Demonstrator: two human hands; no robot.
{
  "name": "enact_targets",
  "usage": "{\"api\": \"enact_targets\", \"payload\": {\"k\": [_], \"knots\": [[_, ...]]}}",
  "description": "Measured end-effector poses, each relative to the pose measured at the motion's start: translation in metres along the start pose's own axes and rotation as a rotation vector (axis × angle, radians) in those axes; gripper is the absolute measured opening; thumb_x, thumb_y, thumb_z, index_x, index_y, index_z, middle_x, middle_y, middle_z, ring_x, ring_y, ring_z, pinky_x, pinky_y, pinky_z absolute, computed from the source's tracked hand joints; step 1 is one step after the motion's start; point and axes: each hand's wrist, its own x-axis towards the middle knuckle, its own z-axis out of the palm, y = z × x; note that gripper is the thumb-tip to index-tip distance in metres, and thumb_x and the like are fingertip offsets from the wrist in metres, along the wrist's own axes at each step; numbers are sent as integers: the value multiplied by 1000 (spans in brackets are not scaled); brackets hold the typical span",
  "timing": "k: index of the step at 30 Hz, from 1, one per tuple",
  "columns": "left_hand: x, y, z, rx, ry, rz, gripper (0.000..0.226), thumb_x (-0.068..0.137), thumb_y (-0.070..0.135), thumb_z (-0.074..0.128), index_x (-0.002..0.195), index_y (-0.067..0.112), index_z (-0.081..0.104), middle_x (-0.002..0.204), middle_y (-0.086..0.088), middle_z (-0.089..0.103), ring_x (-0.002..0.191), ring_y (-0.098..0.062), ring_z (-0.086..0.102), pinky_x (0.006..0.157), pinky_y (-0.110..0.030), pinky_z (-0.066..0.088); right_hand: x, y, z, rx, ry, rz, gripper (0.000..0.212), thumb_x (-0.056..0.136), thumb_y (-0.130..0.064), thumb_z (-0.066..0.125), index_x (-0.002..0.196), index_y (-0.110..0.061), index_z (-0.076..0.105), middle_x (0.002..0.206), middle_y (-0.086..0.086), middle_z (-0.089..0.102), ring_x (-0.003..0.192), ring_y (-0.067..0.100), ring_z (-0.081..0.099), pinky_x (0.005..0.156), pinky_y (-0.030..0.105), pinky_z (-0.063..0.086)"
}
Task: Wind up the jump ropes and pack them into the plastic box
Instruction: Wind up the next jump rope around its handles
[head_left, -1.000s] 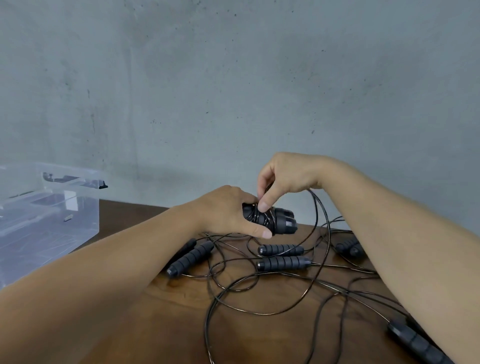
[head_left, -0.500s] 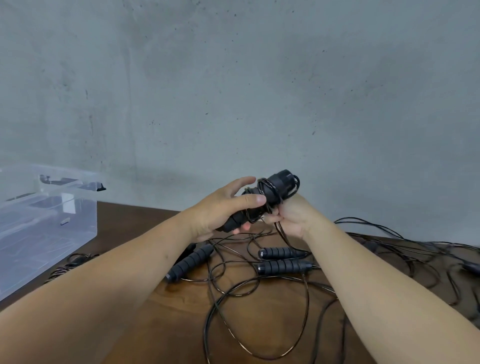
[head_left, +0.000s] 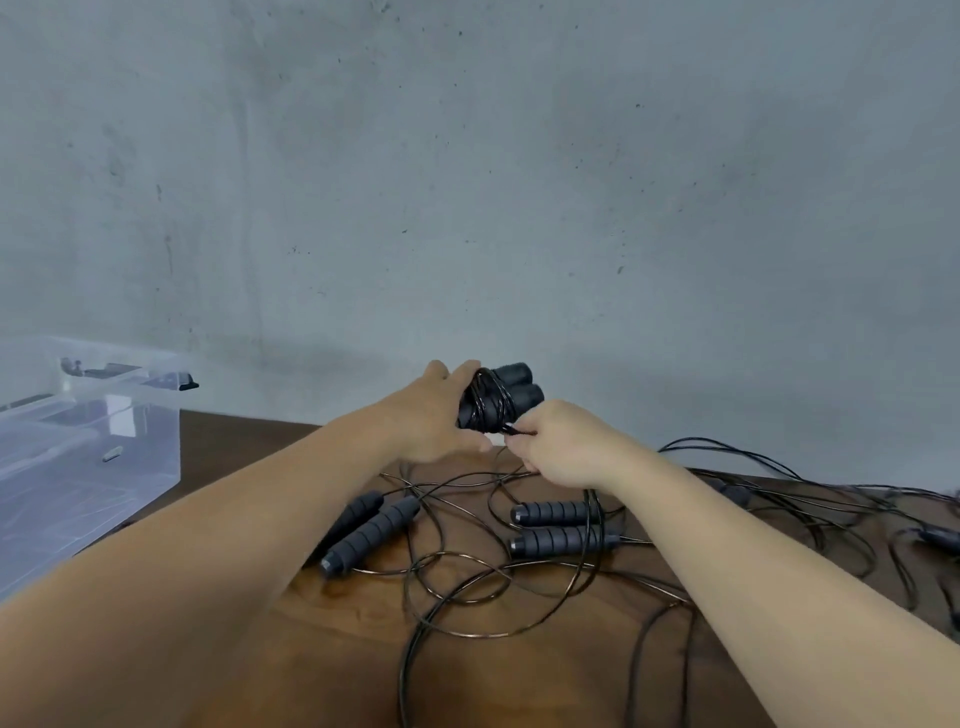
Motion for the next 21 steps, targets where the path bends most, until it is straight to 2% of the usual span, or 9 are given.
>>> {"api": "enact_targets", "payload": {"k": [2,6,9,11,14,16,18,21], "knots": [[6,3,6,194,71,-8,97,86,50,66,155,21,4,141,-9,30,121,-30,46,99,-42,45,3,-3,-5,-127,-8,20,22,96,-18,50,73,-15,54,75,4,58,65,19,53,56,26,39],[17,10,9,479,209,-49,92,87,53,63,153,19,10,139,-8,37,120,-27,46,90,-38,47,6,-16,-16,-339,40,15,21,90,-11,51,69,-12,49,66,3,48,58,18,47,49,25,33],[18,14,6,585,197,28,80,86,50,63,149,23,20,133,-5,43,117,-26,48,89,-37,42,6,-23,-29,-489,93,-114,13,89,-16,58,83,-9,67,66,3,54,61,20,52,51,27,41],[16,16,1,597,151,119,70,85,48,63,143,28,30,127,-2,46,113,-24,50,84,-35,39,8,-26,-40,-520,60,-208,13,86,-24,68,91,-16,77,73,0,64,67,18,57,60,30,50],[8,16,-3,426,-4,196,64,80,48,71,134,30,43,122,4,49,111,-21,52,85,-32,41,12,-29,-54,-390,-9,-236,19,73,-37,83,87,-25,79,78,-9,69,75,10,60,63,26,48],[1,14,-4,197,-122,191,57,77,40,77,126,29,50,116,9,49,108,-18,53,87,-32,44,17,-26,-58,-282,-64,-210,23,66,-42,87,81,-27,78,75,-14,69,77,4,61,64,21,44],[-5,9,-4,-41,-213,199,46,78,31,79,117,29,53,109,13,52,102,-14,54,80,-24,43,21,-18,-59,-170,-114,-169,26,62,-45,89,78,-26,78,73,-15,70,80,4,62,69,20,45],[-13,2,-6,-328,-288,200,46,77,27,81,115,38,56,106,18,64,101,-8,60,86,-21,44,24,-6,-55,98,-144,-122,32,60,-47,88,77,-23,78,68,-14,67,70,5,58,69,23,44]]}}
